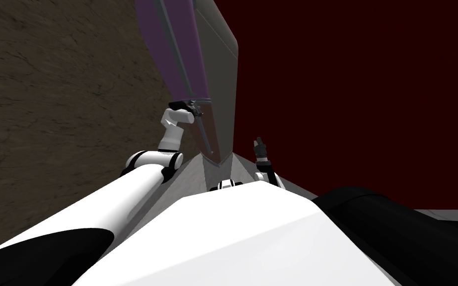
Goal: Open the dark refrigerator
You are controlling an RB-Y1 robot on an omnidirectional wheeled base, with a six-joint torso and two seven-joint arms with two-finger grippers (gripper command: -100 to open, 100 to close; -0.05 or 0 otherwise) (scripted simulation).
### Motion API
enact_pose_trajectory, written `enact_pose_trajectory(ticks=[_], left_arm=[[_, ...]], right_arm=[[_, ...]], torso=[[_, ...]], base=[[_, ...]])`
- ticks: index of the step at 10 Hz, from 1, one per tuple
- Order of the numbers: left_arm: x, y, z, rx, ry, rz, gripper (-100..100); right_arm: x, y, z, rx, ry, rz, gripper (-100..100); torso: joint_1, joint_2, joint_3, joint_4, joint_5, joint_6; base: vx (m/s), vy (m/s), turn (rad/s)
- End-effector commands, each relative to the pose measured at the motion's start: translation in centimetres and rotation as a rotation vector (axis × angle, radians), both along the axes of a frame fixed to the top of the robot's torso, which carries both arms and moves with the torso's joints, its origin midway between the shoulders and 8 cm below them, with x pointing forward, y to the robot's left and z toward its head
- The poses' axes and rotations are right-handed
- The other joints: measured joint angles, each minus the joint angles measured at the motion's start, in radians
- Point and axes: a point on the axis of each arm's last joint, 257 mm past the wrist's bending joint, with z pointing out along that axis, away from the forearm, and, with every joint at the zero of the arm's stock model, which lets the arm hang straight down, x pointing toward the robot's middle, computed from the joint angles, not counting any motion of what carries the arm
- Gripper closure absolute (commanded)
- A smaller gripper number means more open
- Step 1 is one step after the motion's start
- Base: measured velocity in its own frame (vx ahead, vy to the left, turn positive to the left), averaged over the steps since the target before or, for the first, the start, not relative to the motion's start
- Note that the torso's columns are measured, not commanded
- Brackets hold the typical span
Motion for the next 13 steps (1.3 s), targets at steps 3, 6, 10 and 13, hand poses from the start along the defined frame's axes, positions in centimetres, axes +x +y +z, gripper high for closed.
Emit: enact_pose_trajectory(ticks=[3, 6, 10, 13], left_arm=[[1.2, 1.3, 0.3, -0.048, 0.104, 0.035, -100], [1.5, 1.8, 0.9, -0.091, 0.179, 0.052, -100], [1.9, 2.3, 0.5, -0.136, 0.271, 0.073, -100], [1.7, 2.5, 0.5, -0.173, 0.339, 0.084, -100]], right_arm=[[0.0, 0.0, 0.0, 0.0, 0.0, 0.0, 0], [0.0, 0.0, 0.0, 0.0, 0.0, 0.0, 0], [0.0, 0.0, 0.0, 0.0, 0.0, 0.0, 0], [0.0, 0.0, 0.0, 0.0, 0.0, 0.0, 0]], torso=[[0.0, 0.0, 0.0, 0.0, 0.0, 0.0], [0.0, 0.0, 0.0, 0.0, 0.0, 0.0], [0.0, 0.0, 0.0, 0.0, 0.0, 0.0], [0.0, 0.0, 0.0, 0.0, 0.0, 0.0]], base=[[0.007, -0.001, -0.006], [0.009, 0.003, -0.009], [0.011, 0.005, -0.01], [0.013, 0.009, -0.012]])
